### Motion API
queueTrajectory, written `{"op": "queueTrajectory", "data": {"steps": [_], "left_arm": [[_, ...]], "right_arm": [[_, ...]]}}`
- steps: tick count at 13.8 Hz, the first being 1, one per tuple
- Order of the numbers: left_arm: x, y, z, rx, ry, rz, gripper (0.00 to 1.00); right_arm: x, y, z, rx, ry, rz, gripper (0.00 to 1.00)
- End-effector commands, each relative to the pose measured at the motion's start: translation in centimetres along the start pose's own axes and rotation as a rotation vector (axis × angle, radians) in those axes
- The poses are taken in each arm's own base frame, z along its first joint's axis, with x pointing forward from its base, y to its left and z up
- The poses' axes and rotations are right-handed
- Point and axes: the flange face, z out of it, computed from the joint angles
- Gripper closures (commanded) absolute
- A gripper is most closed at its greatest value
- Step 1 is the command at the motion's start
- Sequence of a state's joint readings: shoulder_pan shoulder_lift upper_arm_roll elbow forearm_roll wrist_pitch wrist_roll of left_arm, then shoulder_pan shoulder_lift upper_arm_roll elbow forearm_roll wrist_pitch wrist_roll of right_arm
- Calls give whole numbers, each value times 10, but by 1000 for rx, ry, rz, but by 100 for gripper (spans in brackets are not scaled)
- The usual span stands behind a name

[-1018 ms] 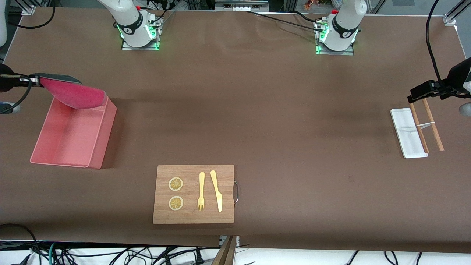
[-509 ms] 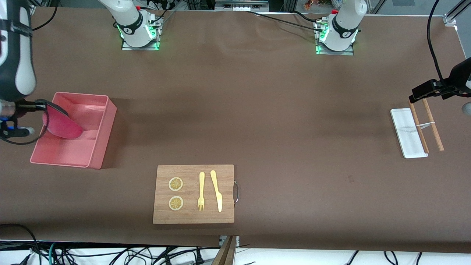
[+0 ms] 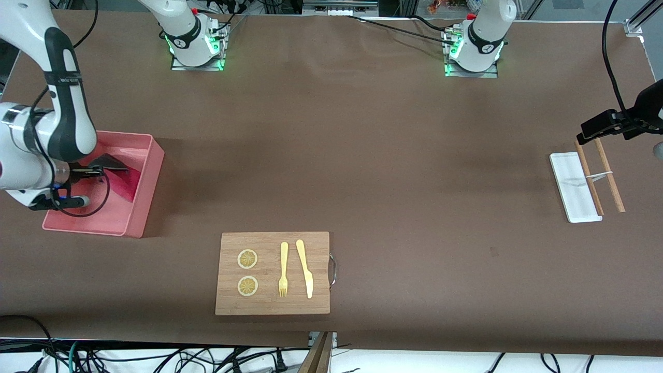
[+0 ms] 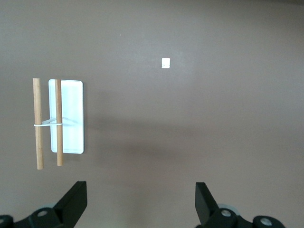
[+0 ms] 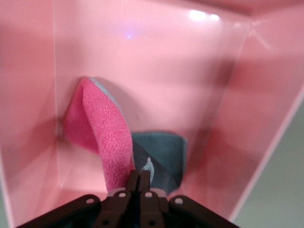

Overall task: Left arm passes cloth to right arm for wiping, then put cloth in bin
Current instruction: 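Lower the cloth into the pink bin and open the right gripper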

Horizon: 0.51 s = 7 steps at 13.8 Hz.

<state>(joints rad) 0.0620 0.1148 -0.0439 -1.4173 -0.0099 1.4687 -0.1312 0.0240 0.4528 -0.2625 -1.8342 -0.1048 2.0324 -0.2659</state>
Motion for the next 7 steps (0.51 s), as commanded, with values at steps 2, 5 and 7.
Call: {"op": "queueTrajectory", "data": {"steps": [2, 5, 7], "left_arm": [[2, 6, -11, -10, 16, 17, 0], [2, 6, -12, -11, 17, 17, 0], [2, 6, -12, -11, 19, 16, 0]], "right_arm": [[-5, 2, -45, 47, 109, 35, 0], [-47, -8, -136, 94, 142, 30, 0], [-71, -14, -178, 117, 119, 87, 0]]}}
